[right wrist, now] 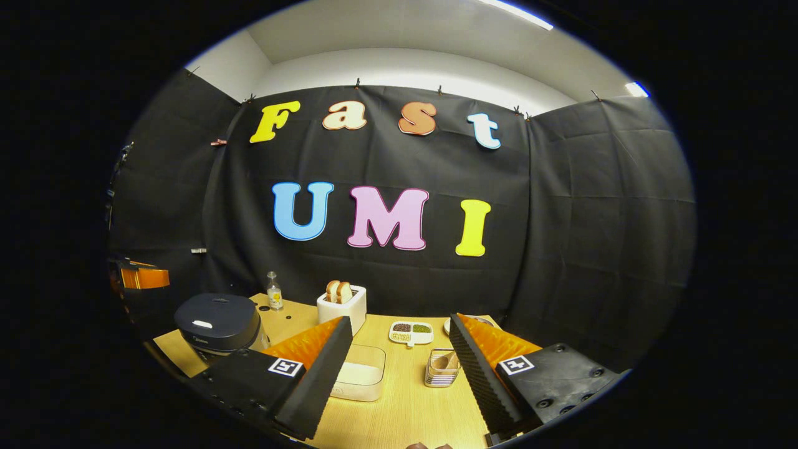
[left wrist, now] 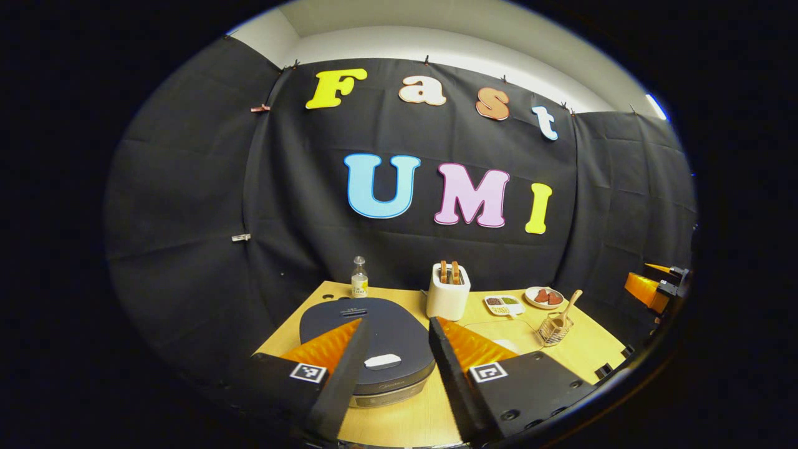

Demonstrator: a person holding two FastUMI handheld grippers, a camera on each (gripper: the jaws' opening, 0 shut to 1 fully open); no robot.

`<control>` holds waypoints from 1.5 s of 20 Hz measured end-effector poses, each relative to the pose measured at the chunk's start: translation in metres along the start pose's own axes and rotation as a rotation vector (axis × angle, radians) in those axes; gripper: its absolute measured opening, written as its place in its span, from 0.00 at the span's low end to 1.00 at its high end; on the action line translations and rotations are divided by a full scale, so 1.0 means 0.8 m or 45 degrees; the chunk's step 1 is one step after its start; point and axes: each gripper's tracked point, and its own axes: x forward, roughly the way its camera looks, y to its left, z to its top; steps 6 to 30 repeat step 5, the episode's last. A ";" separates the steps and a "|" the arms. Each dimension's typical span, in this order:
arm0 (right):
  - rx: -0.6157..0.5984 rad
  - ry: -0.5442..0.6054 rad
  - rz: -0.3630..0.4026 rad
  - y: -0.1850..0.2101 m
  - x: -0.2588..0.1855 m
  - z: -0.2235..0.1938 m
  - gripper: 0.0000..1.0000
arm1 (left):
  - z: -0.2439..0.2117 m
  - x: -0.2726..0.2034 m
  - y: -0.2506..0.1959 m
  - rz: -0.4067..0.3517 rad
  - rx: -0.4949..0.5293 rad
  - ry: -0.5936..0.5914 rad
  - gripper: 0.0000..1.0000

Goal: Close the left gripper, press the button to open the rice cooker; take a wooden spoon from the chopstick holder with the right hand, scoop a spoonful of rice and pour it into the rice cooker, then put the wooden spoon back into the chopstick holder.

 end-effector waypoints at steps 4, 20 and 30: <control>0.014 0.024 -0.007 -0.005 0.009 -0.001 0.98 | -0.021 0.028 0.004 -0.037 -0.053 0.096 0.34; 0.021 0.029 -0.014 -0.008 0.012 -0.001 0.98 | -0.028 0.037 0.008 -0.026 -0.066 0.124 0.27; 0.021 0.029 -0.014 -0.008 0.012 -0.001 0.98 | -0.028 0.037 0.008 -0.026 -0.066 0.124 0.27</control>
